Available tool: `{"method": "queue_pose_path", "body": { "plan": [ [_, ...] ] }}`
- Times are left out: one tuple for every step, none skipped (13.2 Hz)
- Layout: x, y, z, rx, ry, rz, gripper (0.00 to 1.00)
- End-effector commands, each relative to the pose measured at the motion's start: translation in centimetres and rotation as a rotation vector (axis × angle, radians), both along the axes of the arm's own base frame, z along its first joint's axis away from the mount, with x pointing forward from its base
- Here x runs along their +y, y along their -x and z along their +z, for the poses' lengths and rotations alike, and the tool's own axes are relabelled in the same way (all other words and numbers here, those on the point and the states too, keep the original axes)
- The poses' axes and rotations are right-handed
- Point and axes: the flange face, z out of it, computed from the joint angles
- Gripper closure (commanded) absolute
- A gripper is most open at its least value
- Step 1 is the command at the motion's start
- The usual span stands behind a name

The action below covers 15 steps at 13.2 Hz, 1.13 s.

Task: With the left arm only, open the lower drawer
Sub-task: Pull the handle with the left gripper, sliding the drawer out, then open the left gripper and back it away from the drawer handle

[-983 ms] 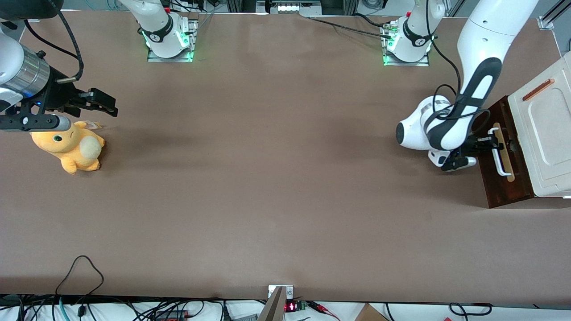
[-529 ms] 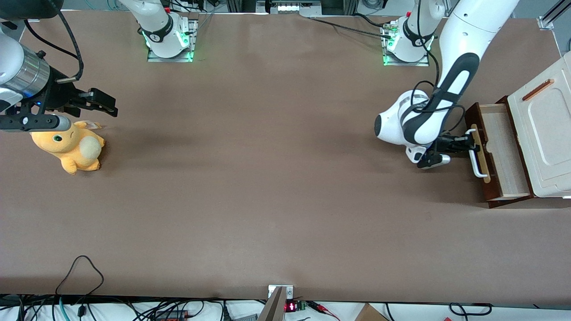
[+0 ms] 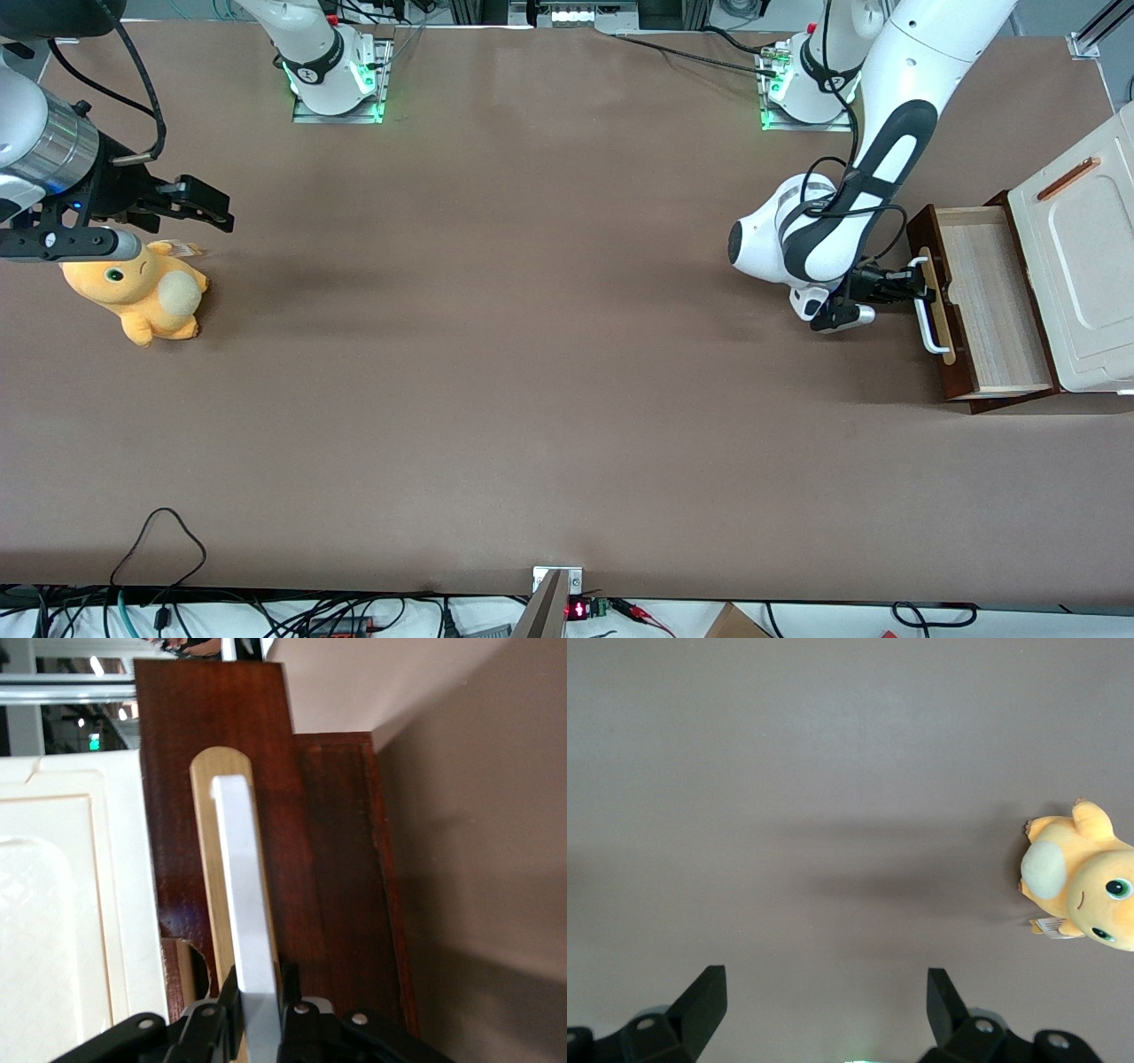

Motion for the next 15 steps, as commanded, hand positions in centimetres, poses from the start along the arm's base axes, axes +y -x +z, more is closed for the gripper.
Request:
{"method": "queue_pose_path", "body": {
  "plan": [
    [-1.7, -0.3, 0.3, 0.071, 0.04, -0.023, 0.0],
    [-1.8, -0.4, 0.7, 0.063, 0.046, -0.017, 0.0],
    [-2.1, -1.3, 2.0, 0.036, 0.079, 0.025, 0.0],
    [-2.8, -2.4, 3.4, 0.025, 0.127, 0.074, 0.0],
    [-3.8, -3.6, 5.8, 0.02, 0.185, 0.111, 0.0],
    [-4.6, -5.0, 8.5, 0.008, 0.278, 0.18, 0.0],
    [-5.8, -6.4, 11.4, -0.015, 0.409, 0.259, 0.0],
    [-6.5, -7.3, 14.1, -0.014, 0.518, 0.314, 0.0],
    [-7.0, -8.2, 17.2, -0.014, 0.598, 0.327, 0.0],
    [-7.1, -8.8, 19.9, -0.035, 0.644, 0.325, 0.0],
    [-6.7, -8.8, 22.0, -0.04, 0.689, 0.338, 0.0],
    [-5.8, -9.1, 24.5, -0.029, 0.773, 0.368, 0.0],
    [-4.1, -9.3, 27.2, -0.002, 0.877, 0.392, 0.0],
    [-1.7, -9.3, 29.6, 0.03, 0.962, 0.394, 0.0],
    [0.1, -9.1, 32.0, 0.056, 1.057, 0.38, 0.0]
  ]
}}
